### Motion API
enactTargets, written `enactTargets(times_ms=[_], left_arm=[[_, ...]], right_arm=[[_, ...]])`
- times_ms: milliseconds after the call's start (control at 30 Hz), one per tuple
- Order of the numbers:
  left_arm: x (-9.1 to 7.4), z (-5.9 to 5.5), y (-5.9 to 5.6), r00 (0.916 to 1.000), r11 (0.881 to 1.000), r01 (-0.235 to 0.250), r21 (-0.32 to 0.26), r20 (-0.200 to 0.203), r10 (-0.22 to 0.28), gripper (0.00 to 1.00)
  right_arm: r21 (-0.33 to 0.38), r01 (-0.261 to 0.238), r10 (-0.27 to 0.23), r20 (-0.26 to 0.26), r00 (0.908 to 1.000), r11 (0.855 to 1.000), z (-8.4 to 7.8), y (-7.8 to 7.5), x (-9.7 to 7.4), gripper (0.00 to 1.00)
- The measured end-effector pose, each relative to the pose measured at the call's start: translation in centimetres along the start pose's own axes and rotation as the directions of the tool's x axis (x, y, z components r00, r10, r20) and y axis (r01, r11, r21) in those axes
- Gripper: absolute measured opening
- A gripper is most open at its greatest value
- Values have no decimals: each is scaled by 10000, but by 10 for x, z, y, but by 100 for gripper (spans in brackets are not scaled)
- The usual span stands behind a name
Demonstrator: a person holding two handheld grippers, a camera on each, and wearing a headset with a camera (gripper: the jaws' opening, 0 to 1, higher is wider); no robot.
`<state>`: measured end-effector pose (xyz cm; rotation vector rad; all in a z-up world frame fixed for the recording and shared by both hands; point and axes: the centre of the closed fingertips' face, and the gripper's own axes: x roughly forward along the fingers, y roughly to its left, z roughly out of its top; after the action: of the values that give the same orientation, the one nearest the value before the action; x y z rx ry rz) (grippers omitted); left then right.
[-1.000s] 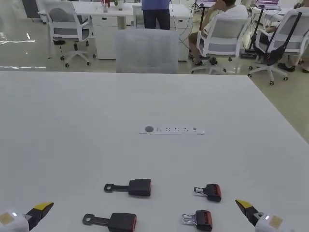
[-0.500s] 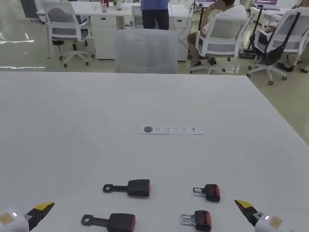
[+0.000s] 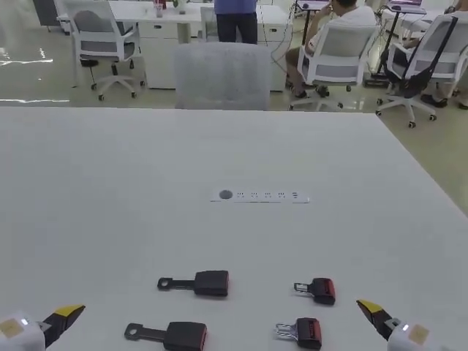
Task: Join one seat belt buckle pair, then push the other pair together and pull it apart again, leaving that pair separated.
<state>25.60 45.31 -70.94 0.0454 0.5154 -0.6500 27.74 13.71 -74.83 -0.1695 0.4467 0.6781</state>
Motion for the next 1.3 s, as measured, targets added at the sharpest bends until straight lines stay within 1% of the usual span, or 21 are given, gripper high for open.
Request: enactTargets(times_ms=[100,233,500,867,1133,1300], left_arm=[[0,-3,0,10000,9999,-7,102,-71,8,100],[1,-5,1,9999,10000,23,72,-117,-22,100],[4,-6,2,9999,10000,68,25,-137,-68,100],[14,-10,0,9992,9996,271,79,-295,-269,100],[24,-8,0,9984,9989,412,218,-399,-403,100],[31,-9,2,9976,9985,488,232,-512,-475,100]], right_arm=[[-1,-29,29,-13,10000,10000,-1,1,0,99],[3,-75,75,-43,10000,10000,-2,3,1,99],[64,-139,140,-135,9998,9999,-6,3,2,99],[44,-221,222,-282,9994,9997,-8,0,5,99],[-47,-460,457,-508,9977,9989,-10,-1,12,97],[-136,-752,741,-695,9948,9971,-12,1,20,97]])
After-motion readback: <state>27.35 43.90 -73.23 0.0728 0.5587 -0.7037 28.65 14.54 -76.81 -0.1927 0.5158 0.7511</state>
